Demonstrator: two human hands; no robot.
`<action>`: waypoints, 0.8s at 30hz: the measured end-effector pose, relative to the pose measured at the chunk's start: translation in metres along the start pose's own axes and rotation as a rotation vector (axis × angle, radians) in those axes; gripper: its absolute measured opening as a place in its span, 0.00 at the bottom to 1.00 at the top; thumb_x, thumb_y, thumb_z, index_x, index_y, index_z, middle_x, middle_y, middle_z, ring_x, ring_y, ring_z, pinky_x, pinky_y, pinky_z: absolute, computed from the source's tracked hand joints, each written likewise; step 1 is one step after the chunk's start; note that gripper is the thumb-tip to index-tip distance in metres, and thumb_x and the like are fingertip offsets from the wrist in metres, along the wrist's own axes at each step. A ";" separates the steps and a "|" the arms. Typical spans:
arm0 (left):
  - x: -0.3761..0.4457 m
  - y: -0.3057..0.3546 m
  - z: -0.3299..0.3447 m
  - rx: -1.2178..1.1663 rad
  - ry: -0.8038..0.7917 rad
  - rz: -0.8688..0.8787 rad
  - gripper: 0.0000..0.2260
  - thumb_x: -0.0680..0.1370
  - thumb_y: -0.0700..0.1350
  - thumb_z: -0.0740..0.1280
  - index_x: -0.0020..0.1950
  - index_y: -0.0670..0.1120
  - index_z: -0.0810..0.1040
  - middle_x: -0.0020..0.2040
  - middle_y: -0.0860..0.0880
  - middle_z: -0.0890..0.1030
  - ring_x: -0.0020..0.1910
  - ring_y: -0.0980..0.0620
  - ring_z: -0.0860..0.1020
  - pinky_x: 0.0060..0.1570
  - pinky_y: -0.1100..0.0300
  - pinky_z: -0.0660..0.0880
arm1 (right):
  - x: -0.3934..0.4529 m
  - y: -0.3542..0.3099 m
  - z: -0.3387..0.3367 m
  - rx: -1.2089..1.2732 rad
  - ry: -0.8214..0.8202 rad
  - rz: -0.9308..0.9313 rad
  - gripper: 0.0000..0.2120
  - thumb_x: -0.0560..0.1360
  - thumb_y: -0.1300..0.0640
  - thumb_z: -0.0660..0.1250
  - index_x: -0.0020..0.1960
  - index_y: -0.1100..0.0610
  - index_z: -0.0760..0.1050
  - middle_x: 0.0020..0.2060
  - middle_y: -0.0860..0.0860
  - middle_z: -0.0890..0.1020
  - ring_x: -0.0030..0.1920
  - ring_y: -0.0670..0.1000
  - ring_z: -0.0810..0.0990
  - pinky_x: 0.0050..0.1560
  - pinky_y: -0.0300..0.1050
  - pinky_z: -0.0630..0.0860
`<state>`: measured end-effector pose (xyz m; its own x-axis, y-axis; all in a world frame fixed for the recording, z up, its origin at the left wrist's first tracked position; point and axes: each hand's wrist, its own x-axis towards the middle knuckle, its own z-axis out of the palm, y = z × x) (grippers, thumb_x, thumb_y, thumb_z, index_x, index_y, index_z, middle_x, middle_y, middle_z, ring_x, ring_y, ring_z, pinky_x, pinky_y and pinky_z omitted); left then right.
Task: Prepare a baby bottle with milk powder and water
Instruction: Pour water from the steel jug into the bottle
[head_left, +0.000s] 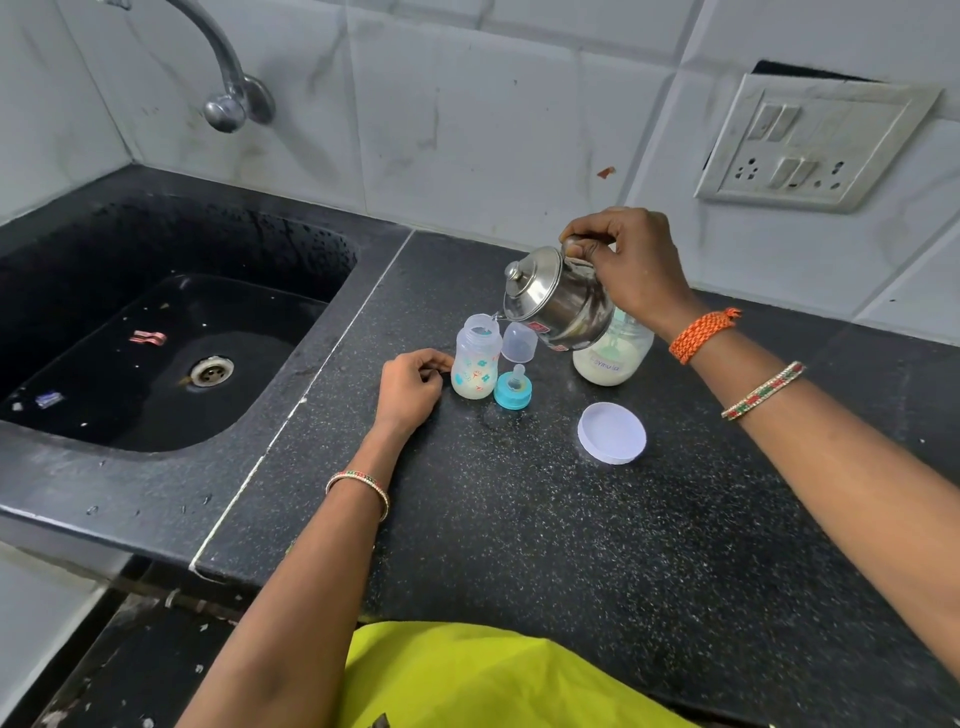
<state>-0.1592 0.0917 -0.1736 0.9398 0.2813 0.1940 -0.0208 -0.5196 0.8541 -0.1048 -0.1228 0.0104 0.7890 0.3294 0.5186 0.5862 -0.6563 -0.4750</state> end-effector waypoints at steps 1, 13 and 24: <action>0.000 0.000 0.000 -0.001 0.000 -0.003 0.17 0.71 0.27 0.59 0.48 0.43 0.82 0.43 0.54 0.80 0.40 0.67 0.76 0.41 0.80 0.70 | 0.000 0.000 0.000 -0.012 -0.002 -0.002 0.07 0.74 0.61 0.68 0.50 0.57 0.83 0.45 0.52 0.85 0.45 0.47 0.80 0.47 0.43 0.75; -0.002 0.004 -0.001 -0.010 -0.018 -0.023 0.16 0.72 0.28 0.59 0.50 0.42 0.82 0.46 0.51 0.82 0.45 0.57 0.79 0.45 0.74 0.72 | 0.000 -0.003 0.002 0.003 -0.019 0.006 0.06 0.74 0.62 0.68 0.49 0.58 0.83 0.44 0.52 0.85 0.45 0.47 0.80 0.50 0.54 0.79; -0.004 0.006 -0.002 -0.019 -0.016 -0.017 0.17 0.72 0.27 0.59 0.50 0.41 0.82 0.45 0.51 0.82 0.45 0.57 0.80 0.46 0.74 0.73 | -0.001 -0.005 0.002 0.062 -0.020 -0.007 0.06 0.73 0.64 0.69 0.49 0.62 0.82 0.44 0.55 0.84 0.46 0.49 0.80 0.49 0.37 0.74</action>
<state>-0.1637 0.0893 -0.1683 0.9456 0.2767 0.1713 -0.0108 -0.4994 0.8663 -0.1085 -0.1185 0.0110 0.7881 0.3472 0.5082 0.6012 -0.6111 -0.5149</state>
